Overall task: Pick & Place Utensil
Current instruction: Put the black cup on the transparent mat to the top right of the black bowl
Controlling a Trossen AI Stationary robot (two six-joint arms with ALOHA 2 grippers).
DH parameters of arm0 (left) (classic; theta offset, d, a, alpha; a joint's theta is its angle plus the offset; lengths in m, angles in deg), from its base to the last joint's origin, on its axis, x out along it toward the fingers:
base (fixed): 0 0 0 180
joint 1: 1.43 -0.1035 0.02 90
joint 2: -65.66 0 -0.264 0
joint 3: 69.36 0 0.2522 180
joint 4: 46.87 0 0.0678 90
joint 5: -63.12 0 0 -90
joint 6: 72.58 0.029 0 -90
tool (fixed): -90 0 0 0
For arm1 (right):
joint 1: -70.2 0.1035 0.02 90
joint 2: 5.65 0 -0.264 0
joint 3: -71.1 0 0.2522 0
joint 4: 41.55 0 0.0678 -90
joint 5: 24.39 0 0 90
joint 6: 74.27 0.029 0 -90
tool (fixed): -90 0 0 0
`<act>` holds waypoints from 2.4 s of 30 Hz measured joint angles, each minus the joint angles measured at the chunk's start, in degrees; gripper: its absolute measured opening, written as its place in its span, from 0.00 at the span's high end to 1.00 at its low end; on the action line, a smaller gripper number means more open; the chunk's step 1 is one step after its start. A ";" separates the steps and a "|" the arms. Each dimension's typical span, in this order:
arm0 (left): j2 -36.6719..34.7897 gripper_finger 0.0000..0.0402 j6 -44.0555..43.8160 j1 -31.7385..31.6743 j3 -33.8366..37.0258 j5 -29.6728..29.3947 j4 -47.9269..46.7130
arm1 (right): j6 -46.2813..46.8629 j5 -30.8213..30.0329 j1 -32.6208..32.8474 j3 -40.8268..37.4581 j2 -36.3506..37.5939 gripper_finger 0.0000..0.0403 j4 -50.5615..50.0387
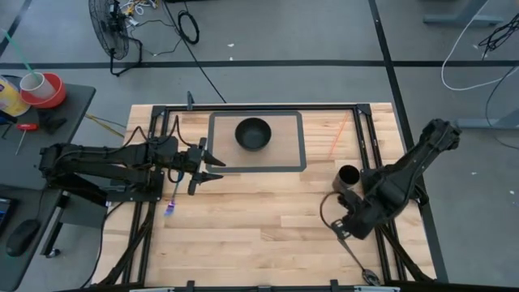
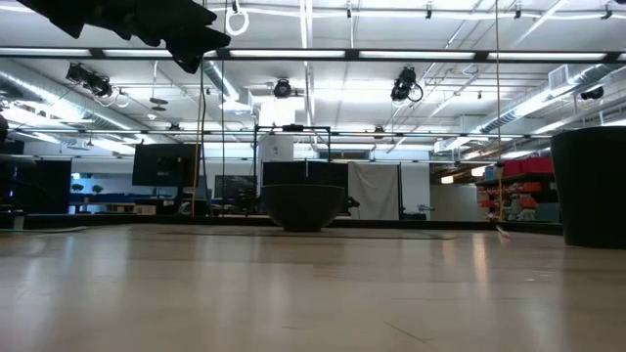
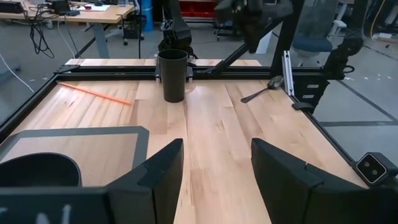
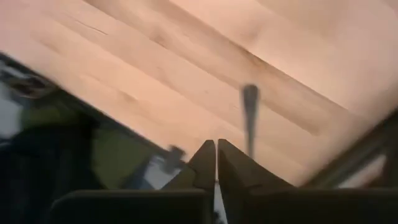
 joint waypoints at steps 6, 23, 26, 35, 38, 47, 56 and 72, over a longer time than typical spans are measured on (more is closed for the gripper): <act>0.02 0.52 0.00 0.00 0.00 -0.02 -0.83 | 1.63 -3.12 1.89 -5.84 0.05 0.77 0.48; 0.02 0.52 -0.13 0.00 -0.02 -0.22 -0.91 | 8.25 -10.67 -1.45 -9.67 0.07 0.02 -19.82; 0.02 0.52 -0.13 0.00 -0.02 -0.22 -1.26 | 6.08 -13.91 -2.50 -9.67 0.07 0.03 -19.30; 0.03 0.52 -0.20 0.00 -0.04 -0.63 -1.69 | 11.35 -19.17 -4.88 -15.17 0.09 0.03 -16.62; 0.04 0.52 -0.17 0.00 -0.04 -0.63 -1.70 | 11.36 -20.91 -5.65 -16.67 0.09 0.03 -13.55; 0.04 0.52 -0.17 -0.01 -0.04 -0.63 -1.68 | 11.69 -27.11 -8.79 -18.26 0.09 0.03 -16.03; 0.04 0.52 -0.13 0.00 -0.04 -0.63 -1.66 | 9.54 -34.23 -11.89 -19.68 0.09 0.04 -13.89; 0.04 0.52 0.45 0.00 -0.04 -0.61 -1.61 | -11.15 -39.86 -23.09 -6.52 0.07 0.18 -15.93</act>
